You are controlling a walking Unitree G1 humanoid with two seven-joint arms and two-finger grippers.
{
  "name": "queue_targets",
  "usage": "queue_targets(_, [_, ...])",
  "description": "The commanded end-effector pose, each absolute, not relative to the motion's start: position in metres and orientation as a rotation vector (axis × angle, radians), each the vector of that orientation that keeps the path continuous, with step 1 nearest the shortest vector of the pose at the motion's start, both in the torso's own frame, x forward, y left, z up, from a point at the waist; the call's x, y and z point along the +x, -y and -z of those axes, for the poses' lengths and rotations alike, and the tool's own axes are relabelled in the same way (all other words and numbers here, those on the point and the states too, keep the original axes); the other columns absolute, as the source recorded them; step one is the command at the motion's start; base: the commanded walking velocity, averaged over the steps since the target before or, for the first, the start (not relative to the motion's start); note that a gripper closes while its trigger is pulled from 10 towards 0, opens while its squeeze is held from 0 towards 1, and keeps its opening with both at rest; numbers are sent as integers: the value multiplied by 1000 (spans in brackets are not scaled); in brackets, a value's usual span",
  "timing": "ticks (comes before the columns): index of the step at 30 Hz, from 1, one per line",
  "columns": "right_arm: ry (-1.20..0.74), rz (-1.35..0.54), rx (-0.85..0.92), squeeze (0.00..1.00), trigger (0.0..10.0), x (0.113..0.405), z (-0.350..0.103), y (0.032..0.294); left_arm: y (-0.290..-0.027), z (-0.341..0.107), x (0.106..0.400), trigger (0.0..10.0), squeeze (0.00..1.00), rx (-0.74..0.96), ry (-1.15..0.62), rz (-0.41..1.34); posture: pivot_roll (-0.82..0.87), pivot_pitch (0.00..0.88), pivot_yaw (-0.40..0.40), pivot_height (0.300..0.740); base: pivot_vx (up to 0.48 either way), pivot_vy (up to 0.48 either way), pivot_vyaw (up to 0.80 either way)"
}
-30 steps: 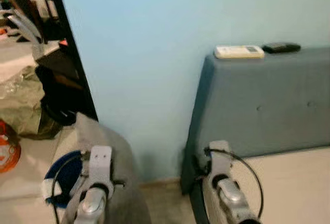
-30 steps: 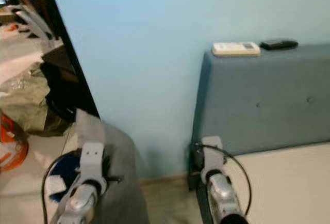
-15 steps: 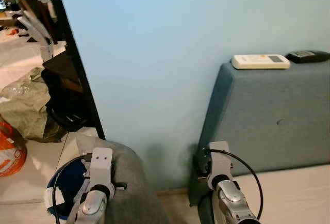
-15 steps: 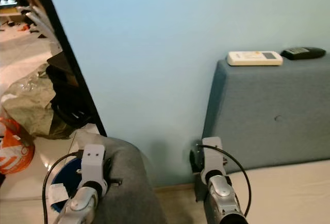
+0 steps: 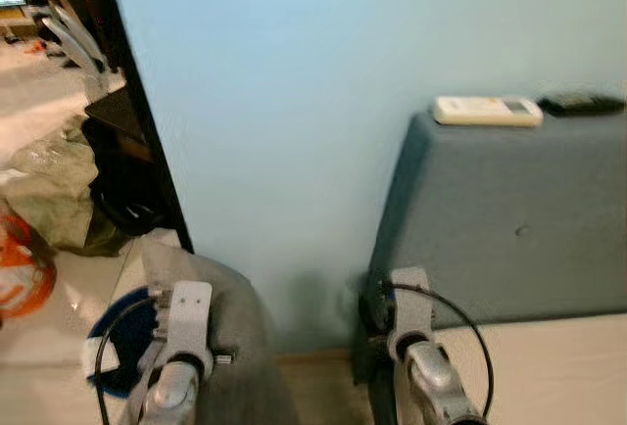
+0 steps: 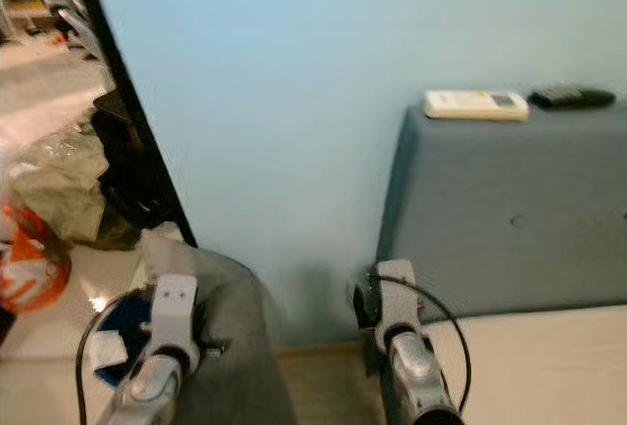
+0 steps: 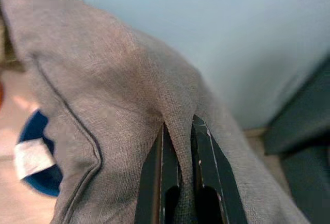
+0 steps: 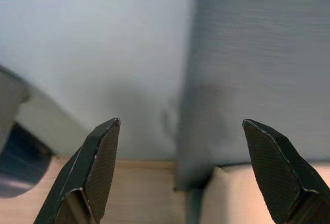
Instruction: Clean up the room
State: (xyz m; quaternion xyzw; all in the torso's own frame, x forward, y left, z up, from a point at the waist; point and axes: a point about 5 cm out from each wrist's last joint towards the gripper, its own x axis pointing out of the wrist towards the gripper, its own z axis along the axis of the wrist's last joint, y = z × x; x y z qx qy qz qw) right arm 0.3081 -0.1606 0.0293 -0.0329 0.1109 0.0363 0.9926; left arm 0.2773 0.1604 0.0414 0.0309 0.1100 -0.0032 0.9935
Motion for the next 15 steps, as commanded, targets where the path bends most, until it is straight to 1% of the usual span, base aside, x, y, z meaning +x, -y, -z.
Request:
queue_targets(1, [-237, -71, -45, 0, 10000, 305, -26, 158, -161, -47, 279, 10000, 0, 68, -182, 15, 40, 91, -19, 740, 0, 0, 0])
queue_targets(7, [-264, -57, -46, 0, 10000, 303, -22, 159, -159, -47, 277, 10000, 0, 70, -178, 29, 40, 89, -19, 740, 0, 0, 0])
queue_targets(10, [-321, -8, -48, 0, 10000, 299, -14, 164, -159, -44, 275, 10000, 0, 94, -186, 51, 40, 87, -17, 740, 0, 0, 0])
queue_targets(15, [-338, 15, -48, 0, 10000, 297, -12, 168, -158, -43, 274, 10000, 0, 109, -190, 65, 38, 83, -15, 740, 0, 0, -800])
